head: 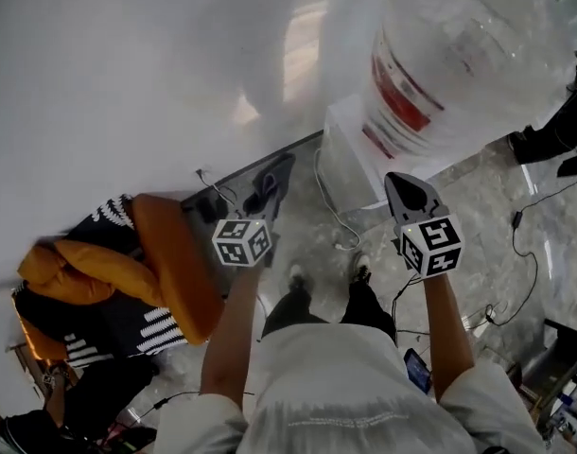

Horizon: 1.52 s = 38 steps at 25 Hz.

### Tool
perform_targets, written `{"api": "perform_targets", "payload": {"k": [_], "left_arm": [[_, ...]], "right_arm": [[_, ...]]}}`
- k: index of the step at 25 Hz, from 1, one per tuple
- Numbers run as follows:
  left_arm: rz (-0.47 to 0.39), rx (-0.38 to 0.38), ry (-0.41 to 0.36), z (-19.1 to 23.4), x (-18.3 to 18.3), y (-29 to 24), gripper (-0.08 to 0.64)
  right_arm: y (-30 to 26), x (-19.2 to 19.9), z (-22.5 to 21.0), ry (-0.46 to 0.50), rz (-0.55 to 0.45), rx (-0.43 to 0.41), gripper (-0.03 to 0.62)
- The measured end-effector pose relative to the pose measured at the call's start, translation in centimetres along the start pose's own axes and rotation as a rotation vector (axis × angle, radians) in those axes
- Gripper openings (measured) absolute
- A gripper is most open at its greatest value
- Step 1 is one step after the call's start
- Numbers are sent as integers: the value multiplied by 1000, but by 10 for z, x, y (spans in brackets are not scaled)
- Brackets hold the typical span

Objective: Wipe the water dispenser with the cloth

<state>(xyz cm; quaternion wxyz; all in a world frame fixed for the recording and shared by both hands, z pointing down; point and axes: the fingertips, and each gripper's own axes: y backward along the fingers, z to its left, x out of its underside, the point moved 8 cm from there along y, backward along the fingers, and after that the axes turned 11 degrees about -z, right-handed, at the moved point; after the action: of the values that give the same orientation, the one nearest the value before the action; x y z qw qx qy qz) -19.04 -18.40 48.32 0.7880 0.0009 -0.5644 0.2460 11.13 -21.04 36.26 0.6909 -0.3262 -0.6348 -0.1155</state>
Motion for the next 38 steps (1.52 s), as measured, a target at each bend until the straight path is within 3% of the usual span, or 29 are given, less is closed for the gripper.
{"api": "perform_targets", "payload": {"k": [3, 10, 20, 27, 31, 35, 38], "left_arm": [[49, 17, 4, 20, 25, -23, 48], [179, 72, 51, 43, 83, -69, 48], [266, 13, 220, 75, 186, -147, 48], [323, -38, 192, 98, 247, -193, 48], [319, -29, 144, 106, 261, -219, 48], [243, -77, 234, 119, 267, -248, 48], [221, -29, 232, 116, 270, -272, 48]], "right_arm": [[-6, 13, 6, -7, 23, 55, 15], [-4, 49, 10, -159, 29, 192, 15], [-2, 140, 29, -191, 167, 207, 15], [-31, 220, 41, -290, 310, 190, 15], [-61, 272, 50, -405, 379, 181, 15], [-83, 319, 62, -464, 477, 163, 15], [-92, 335, 59, -514, 510, 173, 15]]}}
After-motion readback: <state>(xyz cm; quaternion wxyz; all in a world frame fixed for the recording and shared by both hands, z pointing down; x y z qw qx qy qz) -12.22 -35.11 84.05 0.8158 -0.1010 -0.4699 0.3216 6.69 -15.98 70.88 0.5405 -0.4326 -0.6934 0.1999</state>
